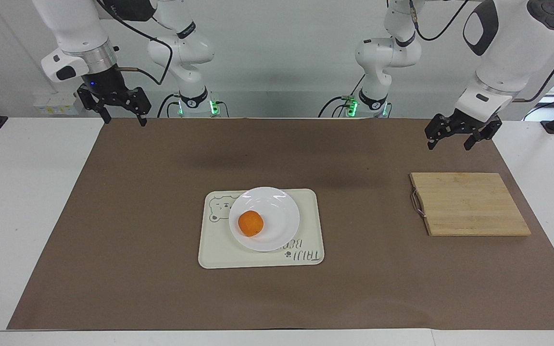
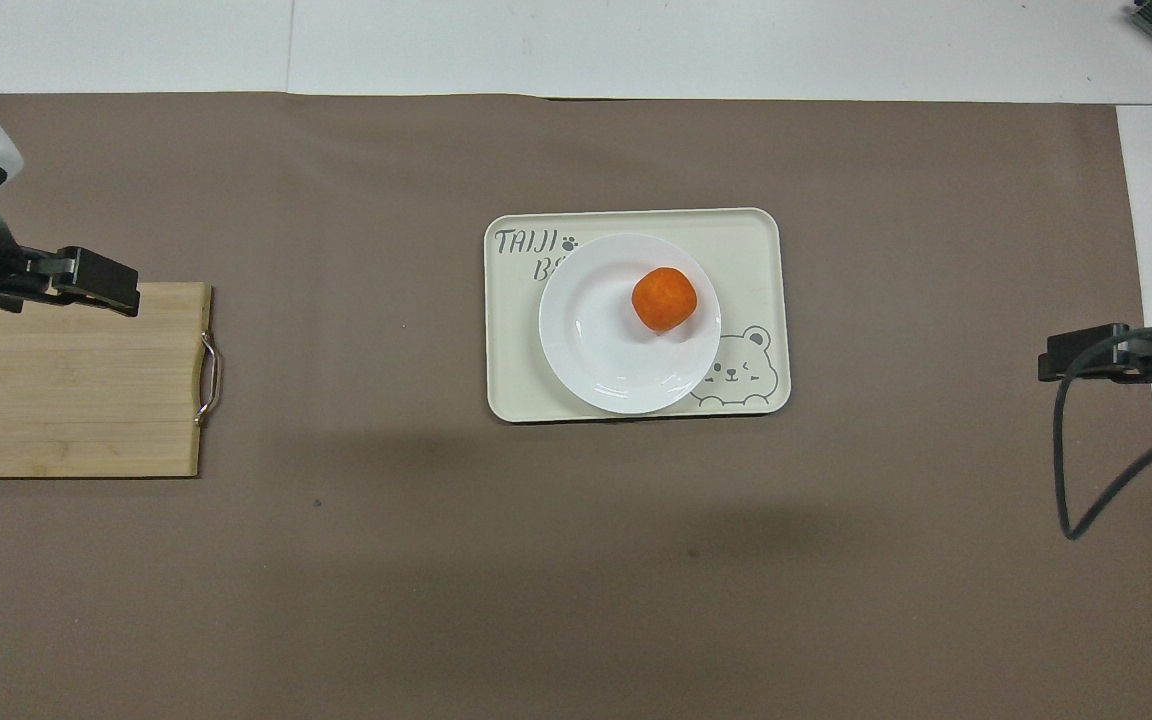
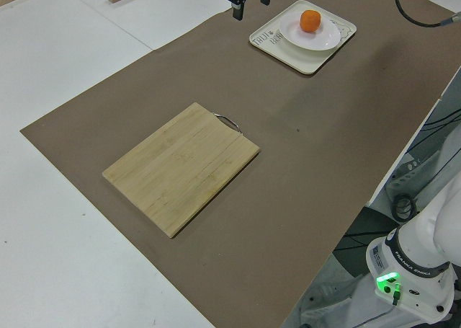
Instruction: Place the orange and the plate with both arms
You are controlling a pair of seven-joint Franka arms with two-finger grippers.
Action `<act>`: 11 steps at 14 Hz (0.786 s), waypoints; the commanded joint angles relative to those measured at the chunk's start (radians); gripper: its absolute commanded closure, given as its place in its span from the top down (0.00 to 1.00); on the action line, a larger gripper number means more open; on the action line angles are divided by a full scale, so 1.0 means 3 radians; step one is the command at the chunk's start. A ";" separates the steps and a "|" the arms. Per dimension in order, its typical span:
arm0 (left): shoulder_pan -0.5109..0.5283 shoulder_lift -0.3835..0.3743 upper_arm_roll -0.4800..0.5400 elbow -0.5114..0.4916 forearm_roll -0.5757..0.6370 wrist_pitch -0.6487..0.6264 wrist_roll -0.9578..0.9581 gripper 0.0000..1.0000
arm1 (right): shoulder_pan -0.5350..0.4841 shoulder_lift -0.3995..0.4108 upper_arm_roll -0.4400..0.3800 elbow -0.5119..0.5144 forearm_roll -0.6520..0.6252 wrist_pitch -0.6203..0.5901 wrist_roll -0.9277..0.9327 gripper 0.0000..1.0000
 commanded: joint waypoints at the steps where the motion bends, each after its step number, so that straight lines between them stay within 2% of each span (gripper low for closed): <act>1: -0.0042 -0.0020 0.0039 0.0032 0.0052 -0.0065 0.0006 1.00 | -0.0028 -0.0028 0.0035 0.0180 0.0043 -0.0317 0.0047 1.00; 3: -0.0042 -0.0020 0.0039 0.0032 0.0052 -0.0065 0.0006 1.00 | -0.0033 0.0013 0.0035 0.0221 -0.0008 -0.0287 0.0016 1.00; 6: -0.0042 -0.0020 0.0039 0.0032 0.0052 -0.0065 0.0006 1.00 | -0.0003 0.0044 0.0045 0.0523 -0.0008 -0.0415 0.0001 1.00; 11: -0.0042 -0.0020 0.0039 0.0032 0.0052 -0.0065 0.0006 1.00 | -0.0038 0.0003 0.0014 0.0554 0.0058 -0.0456 0.0001 1.00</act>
